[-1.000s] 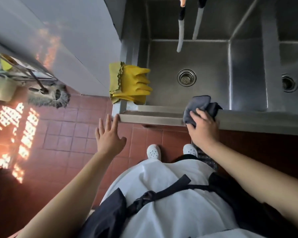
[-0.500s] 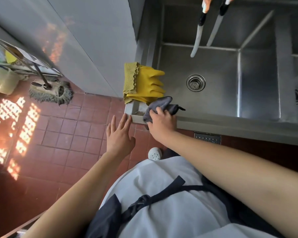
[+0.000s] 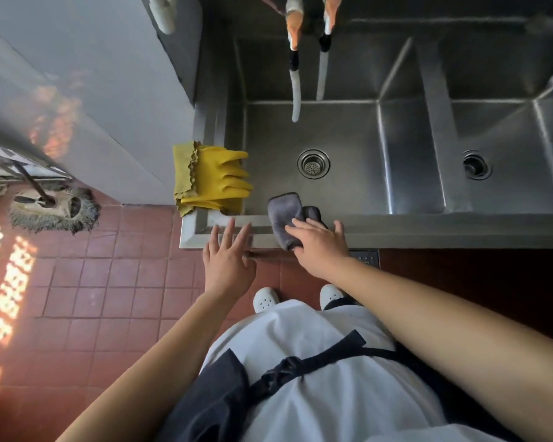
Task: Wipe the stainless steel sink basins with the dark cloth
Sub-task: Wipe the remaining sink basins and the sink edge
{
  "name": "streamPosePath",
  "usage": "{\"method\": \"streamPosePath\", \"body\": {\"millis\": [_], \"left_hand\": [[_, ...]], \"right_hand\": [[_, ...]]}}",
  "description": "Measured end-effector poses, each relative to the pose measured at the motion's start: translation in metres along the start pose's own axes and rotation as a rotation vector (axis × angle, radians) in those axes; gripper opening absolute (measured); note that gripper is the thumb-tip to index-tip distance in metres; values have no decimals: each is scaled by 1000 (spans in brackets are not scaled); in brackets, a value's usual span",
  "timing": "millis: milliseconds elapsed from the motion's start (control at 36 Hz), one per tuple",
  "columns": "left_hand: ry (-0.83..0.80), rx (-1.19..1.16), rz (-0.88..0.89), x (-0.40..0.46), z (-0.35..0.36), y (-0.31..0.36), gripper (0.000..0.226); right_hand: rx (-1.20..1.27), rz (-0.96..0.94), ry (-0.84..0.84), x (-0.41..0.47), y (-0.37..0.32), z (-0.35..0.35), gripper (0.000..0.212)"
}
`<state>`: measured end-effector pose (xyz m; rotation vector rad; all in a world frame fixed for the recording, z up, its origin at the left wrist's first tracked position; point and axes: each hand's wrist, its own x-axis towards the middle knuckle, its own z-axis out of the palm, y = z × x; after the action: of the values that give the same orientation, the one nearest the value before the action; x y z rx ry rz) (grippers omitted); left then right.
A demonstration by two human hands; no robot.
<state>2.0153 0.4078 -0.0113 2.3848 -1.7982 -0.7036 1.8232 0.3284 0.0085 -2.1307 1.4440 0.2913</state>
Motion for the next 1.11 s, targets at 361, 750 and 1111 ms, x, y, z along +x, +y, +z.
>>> {"method": "streamPosePath", "body": {"millis": [361,750,1111], "left_hand": [[-93,-278,144,36,-23,131,73],[-123,-843,452,22,-77,333,88],[89,-1041,293,20,-61,340,60]], "right_hand": [[281,71,182,-61,165,-143,19],[1153,361,379,-91,186,-255,23],[1298,207,136,-105,204,-246,18]]}}
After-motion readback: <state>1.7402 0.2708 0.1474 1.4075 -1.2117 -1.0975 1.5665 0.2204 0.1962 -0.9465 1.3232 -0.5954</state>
